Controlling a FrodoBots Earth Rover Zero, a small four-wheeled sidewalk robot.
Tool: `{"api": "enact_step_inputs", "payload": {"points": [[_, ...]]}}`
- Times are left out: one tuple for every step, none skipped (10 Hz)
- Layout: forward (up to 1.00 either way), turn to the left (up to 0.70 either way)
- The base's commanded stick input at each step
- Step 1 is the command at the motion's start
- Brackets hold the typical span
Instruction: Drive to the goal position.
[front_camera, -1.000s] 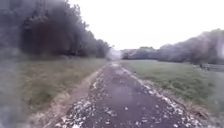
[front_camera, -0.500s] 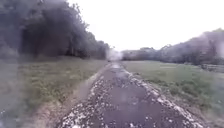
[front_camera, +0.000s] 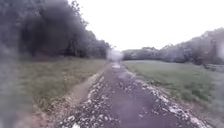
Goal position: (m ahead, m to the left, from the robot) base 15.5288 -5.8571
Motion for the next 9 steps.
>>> {"api": "enact_step_inputs", "payload": {"points": [[0.7,-0.01],[0.7,0.0],[0.7,0.0],[0.7,0.0],[0.7,-0.01],[0.7,-0.01],[0.7,-0.01],[0.7,0.0],[0.7,-0.01]]}}
